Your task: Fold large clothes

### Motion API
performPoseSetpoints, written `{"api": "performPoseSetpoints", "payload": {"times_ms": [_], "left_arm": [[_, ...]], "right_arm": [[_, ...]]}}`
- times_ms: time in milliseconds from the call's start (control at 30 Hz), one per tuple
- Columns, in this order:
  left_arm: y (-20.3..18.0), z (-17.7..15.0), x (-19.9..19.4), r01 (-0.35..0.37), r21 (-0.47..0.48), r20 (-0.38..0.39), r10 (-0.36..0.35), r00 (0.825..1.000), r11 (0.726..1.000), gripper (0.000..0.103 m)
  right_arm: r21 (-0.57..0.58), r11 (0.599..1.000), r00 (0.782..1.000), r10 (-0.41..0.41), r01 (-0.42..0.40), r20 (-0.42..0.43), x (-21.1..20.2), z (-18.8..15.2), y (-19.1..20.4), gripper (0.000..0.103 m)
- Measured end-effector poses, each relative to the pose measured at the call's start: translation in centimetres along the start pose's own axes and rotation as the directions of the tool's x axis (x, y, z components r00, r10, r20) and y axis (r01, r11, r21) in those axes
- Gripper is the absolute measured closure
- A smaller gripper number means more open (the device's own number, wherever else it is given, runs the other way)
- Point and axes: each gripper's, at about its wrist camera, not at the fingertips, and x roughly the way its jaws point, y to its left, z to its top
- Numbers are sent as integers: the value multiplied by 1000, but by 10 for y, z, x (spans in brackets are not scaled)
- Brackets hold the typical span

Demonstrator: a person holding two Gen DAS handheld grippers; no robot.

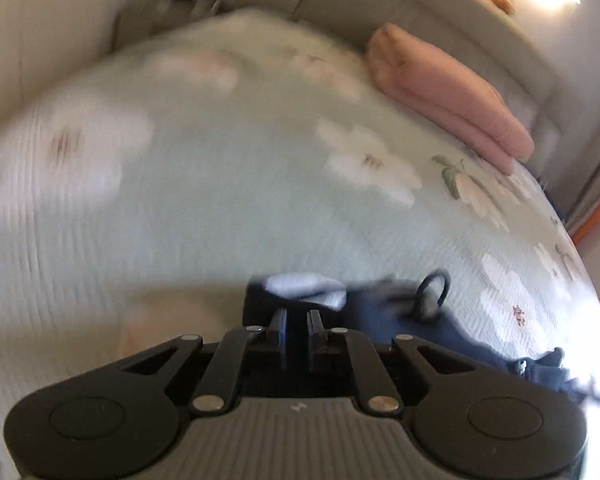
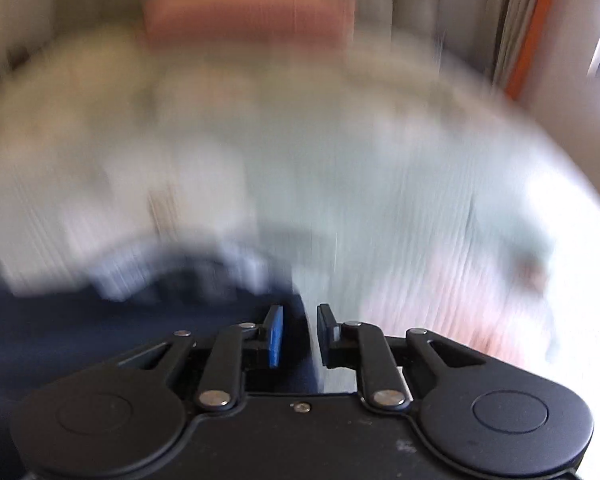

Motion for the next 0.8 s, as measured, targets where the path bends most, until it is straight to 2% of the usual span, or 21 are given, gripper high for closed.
{"api": "performPoseSetpoints", "payload": {"times_ms": [33, 67, 100, 133, 200, 300, 400, 433, 467, 500, 533, 567, 600, 633, 700, 800], "left_arm": [[6, -4, -7, 36, -10, 12, -36, 999, 999, 91], [8, -7, -17, 46, 6, 23, -46, 999, 999, 87], [9, -7, -26, 53, 31, 19, -53, 998, 998, 83], [9, -7, -31, 69, 51, 2, -69, 998, 996, 75], [6, -3, -30, 92, 84, -44, -88, 995, 992, 73], [-1, -1, -14, 118, 110, -90, -109, 990, 987, 72], [-8, 2, 1, 132, 95, -110, -121, 987, 987, 63], [-10, 4, 5, 142, 93, -119, -130, 984, 986, 51], [-12, 5, 9, 146, 93, -133, -133, 982, 985, 44], [-13, 5, 9, 138, 95, -137, -125, 983, 986, 44], [-14, 6, 6, 125, 104, -125, -111, 986, 987, 44], [-14, 6, 0, 93, 112, -98, -83, 992, 989, 45], [-15, 6, -7, 58, 118, -66, -51, 997, 991, 45], [-16, 5, -17, 20, 128, -21, -18, 1000, 992, 45], [-22, 4, -33, 4, 174, 46, -12, 999, 985, 42], [-38, 9, -30, 24, 262, 28, -32, 999, 965, 34]], "right_arm": [[42, 998, 999, 37, -37, 7, -5, -5, -9, 80], [69, 993, 995, 88, -91, 50, -18, -8, -19, 58], [74, 988, 989, 131, -136, 75, -31, -10, -26, 24], [68, 983, 982, 165, -171, 88, -43, -11, -31, 14], [19, 974, 968, 220, -224, 118, -63, -15, -33, 13], [-41, 972, 970, 234, -231, 64, -53, -8, -24, 14], [-27, 975, 973, 220, -219, 64, -31, 2, -19, 14], [-1, 979, 977, 206, -206, 46, -20, 9, -19, 15], [23, 979, 979, 202, -203, 19, -11, 9, -22, 20], [43, 978, 979, 206, -206, 3, -4, 10, -24, 38], [59, 975, 977, 215, -214, 0, -1, 9, -26, 49], [66, 971, 973, 229, -229, 3, -1, 7, -27, 66], [59, 970, 972, 233, -234, 18, -5, 4, -25, 73], [32, 976, 975, 216, -217, 44, -11, 0, -22, 74], [-40, 984, 981, 174, -171, 82, -18, -7, -13, 88], [-77, 987, 982, 146, -138, 118, -22, -11, -5, 88]]}}
